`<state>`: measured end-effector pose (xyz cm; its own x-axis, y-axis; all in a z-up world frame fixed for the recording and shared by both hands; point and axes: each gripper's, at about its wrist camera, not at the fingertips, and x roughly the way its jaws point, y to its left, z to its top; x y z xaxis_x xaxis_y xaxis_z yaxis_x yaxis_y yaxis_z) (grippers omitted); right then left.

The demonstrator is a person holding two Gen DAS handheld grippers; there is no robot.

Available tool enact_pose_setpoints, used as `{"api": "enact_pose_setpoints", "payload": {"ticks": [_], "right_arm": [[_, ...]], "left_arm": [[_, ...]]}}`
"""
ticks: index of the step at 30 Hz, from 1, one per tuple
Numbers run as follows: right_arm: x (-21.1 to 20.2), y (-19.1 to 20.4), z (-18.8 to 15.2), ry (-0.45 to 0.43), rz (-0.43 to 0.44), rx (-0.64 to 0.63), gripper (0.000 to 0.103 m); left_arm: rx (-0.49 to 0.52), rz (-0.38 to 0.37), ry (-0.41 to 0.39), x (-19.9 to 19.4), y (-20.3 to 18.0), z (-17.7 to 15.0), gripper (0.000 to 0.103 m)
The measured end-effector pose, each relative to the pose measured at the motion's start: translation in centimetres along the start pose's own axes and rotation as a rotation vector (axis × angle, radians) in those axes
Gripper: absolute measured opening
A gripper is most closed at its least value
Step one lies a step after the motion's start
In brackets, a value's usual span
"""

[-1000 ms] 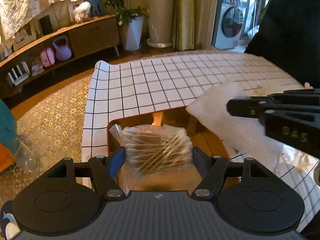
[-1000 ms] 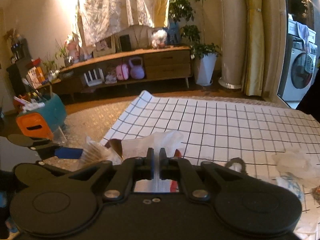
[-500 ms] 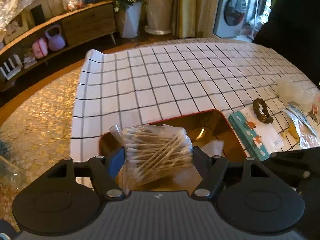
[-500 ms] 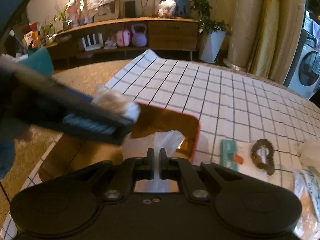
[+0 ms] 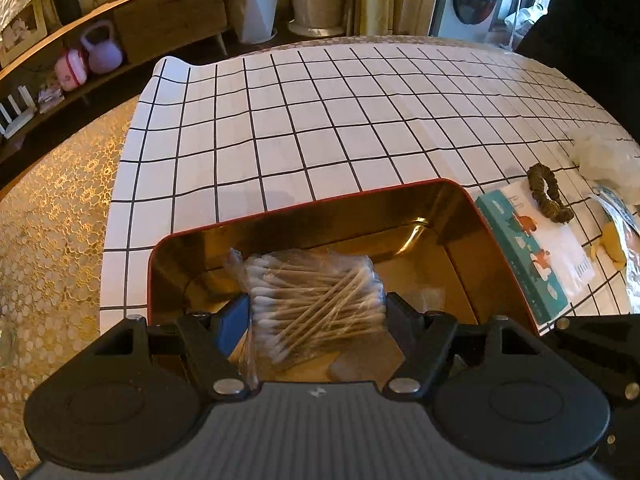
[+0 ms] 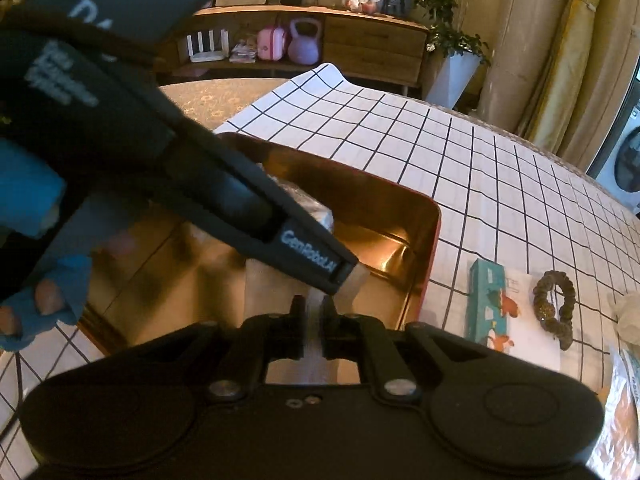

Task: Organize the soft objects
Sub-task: 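Carry the swab bag into the tin box with the left tool while the right tool holds white cloth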

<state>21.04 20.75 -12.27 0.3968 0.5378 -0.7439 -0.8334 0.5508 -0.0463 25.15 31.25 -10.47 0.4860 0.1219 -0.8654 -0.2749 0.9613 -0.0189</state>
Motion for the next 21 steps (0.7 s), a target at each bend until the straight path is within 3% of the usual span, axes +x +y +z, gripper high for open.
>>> {"api": "enact_pose_setpoints", "payload": {"ticks": [7, 12, 16, 21], "right_arm": [[-0.2, 0.3, -0.1, 0.013, 0.014, 0.008, 0.019], [-0.9, 0.3, -0.2, 0.008, 0.033, -0.002, 0.039], [-2.0, -0.1, -0.5, -0.010, 0.046, 0.012, 0.042], [-3.7, -0.7, -0.3, -0.039, 0.062, 0.017, 0.054]], "left_arm": [[-0.019, -0.003, -0.008, 0.2, 0.2, -0.2, 0.077], [-0.030, 0.011, -0.021, 0.0, 0.2, -0.4, 0.079], [-0.035, 0.025, -0.030, -0.4, -0.1, -0.5, 0.079], [-0.018, 0.034, -0.053, -1.6, -0.6, -0.8, 0.079]]}}
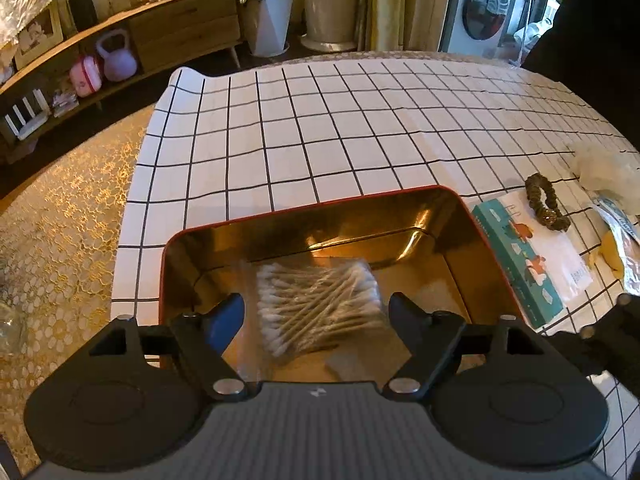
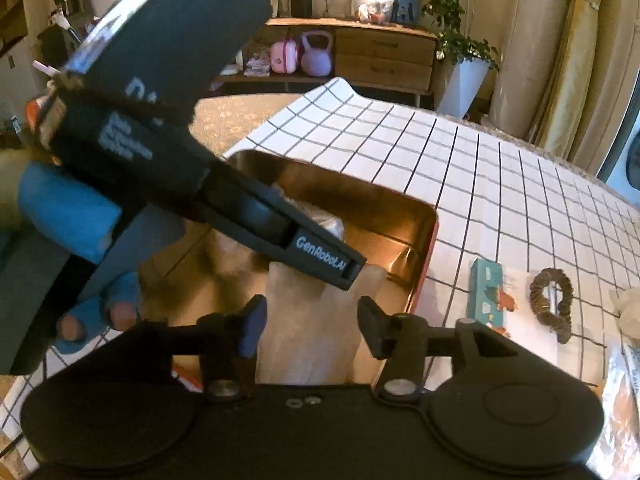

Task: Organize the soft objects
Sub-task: 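Carry the swab bag into the tin box with the left tool while the right tool holds white cloth, then open the left tool over the tin and withdraw it to the table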

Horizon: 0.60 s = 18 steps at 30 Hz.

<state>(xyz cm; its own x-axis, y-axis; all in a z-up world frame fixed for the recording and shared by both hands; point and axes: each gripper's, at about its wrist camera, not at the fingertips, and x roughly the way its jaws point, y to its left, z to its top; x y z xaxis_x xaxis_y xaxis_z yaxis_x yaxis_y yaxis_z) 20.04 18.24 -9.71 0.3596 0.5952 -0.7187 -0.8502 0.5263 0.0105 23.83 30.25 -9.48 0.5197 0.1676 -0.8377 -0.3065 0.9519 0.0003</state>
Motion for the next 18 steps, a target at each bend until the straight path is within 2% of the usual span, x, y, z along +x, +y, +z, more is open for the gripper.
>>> {"api": "enact_pose_setpoints", "payload": {"ticks": [3, 18], "right_arm": [[-1.4, -0.3, -0.3, -0.013, 0.011, -0.001, 0.061], [-7.8, -3.0, -2.3, -0.093, 0.017, 0.064, 0.075]], "left_arm": [[-0.004, -0.002, -0.013, -0.8, -0.1, -0.1, 0.084], [0.030, 0.005, -0.109, -6.3, -2.7, -1.3, 0.085]]}}
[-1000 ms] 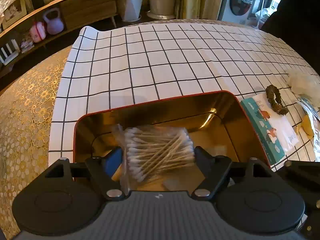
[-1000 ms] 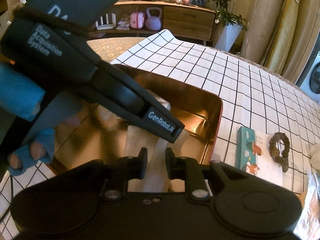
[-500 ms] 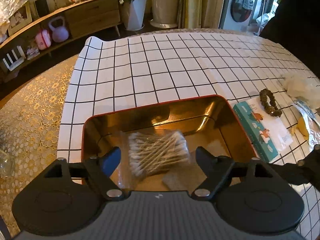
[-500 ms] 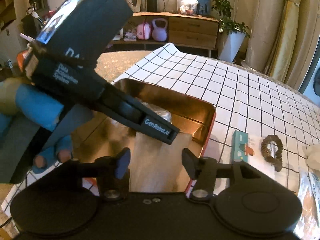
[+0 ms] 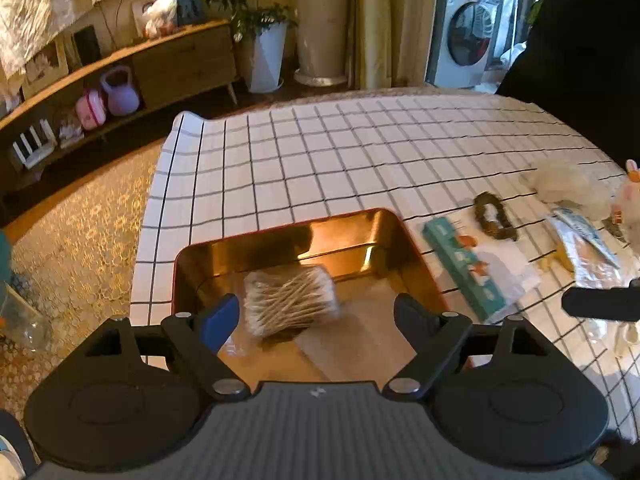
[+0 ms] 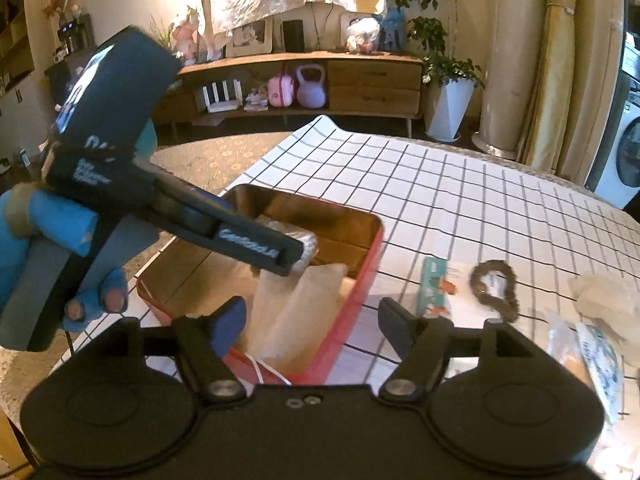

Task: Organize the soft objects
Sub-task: 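Open the left tool over the tin and withdraw it to the table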

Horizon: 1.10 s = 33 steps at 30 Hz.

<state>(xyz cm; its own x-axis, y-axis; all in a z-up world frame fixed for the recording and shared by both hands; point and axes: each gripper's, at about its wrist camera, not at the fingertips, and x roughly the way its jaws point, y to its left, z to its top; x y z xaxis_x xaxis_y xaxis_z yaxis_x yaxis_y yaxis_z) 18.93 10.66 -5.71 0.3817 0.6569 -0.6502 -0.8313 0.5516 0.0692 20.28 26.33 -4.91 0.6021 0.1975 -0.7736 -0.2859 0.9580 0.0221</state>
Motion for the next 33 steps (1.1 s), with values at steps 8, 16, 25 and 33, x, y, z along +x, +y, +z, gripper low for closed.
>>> {"api": "enact_pose_setpoints", "payload": {"ticks": [8, 16, 25, 33], "right_arm": [[-4.5, -3.2, -0.9, -0.068, -0.009, 0.051, 0.084], [-9.4, -6.3, -2.9, -0.132, -0.031, 0.083, 0.091], [-13.9, -10.5, -6.1, -0.191, -0.096, 0.127, 0.102], [-15.7, -15.1, -9.6, -0.200, -0.160, 0.201, 0.103]], "left_arm": [[0.023, -0.041, -0.086, -4.4, -2.6, -0.1, 0.085], [0.038, -0.090, -0.153, -8.0, -6.0, -0.6, 0.085], [0.079, -0.140, -0.254, -10.6, -11.4, -1.7, 0.085], [0.096, -0.242, -0.262, -10.1, -16.3, -3.1, 0.102]]}}
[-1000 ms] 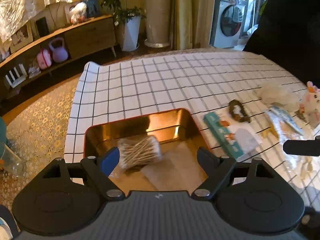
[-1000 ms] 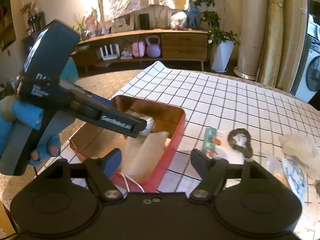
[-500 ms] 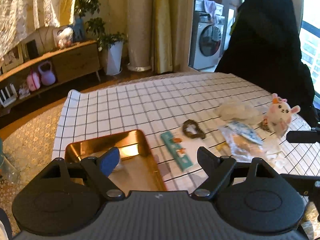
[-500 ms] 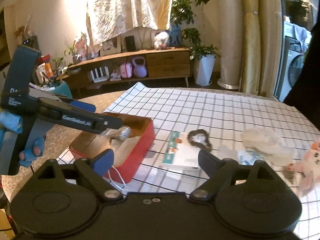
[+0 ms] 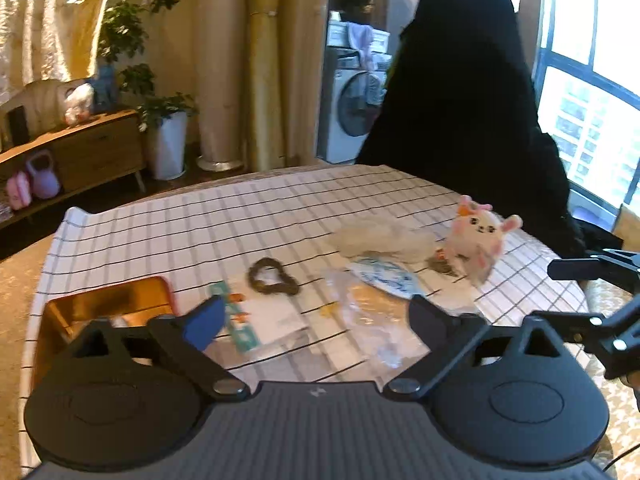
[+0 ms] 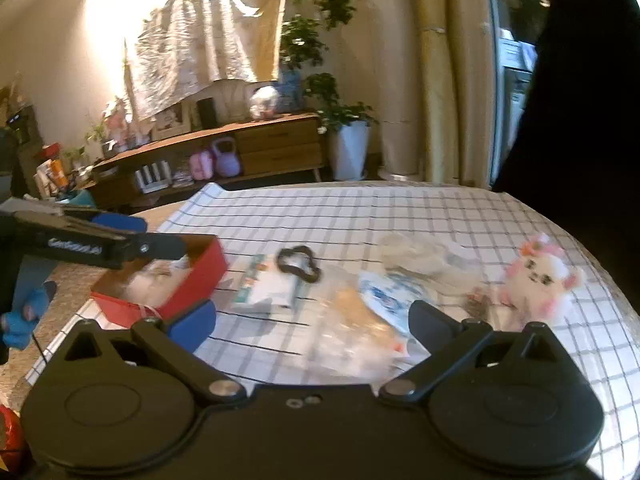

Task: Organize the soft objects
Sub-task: 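Open the left tool over the tin and withdraw it to the table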

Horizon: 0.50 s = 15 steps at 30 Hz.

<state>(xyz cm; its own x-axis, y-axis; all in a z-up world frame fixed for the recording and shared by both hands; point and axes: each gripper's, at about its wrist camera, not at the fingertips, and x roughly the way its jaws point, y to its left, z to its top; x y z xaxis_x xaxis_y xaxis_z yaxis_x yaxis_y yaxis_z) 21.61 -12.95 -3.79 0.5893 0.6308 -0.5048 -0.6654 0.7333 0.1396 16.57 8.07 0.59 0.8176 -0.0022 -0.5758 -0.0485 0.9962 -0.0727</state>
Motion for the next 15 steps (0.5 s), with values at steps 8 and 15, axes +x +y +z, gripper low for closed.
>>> {"api": "enact_pose_setpoints", "payload": {"ticks": [8, 15], "right_arm": [[-0.3, -4.9, -2.7, 0.005, -0.078, 0.026, 0.103], [1.5, -7.7, -5.2, 0.061, -0.113, 0.034, 0.102]], "left_arm": [[0.020, -0.054, 0.014, 2.8, -3.5, -1.5, 0.102], [-0.003, -0.064, 0.036, 6.4, -5.5, -2.0, 0.102]]}}
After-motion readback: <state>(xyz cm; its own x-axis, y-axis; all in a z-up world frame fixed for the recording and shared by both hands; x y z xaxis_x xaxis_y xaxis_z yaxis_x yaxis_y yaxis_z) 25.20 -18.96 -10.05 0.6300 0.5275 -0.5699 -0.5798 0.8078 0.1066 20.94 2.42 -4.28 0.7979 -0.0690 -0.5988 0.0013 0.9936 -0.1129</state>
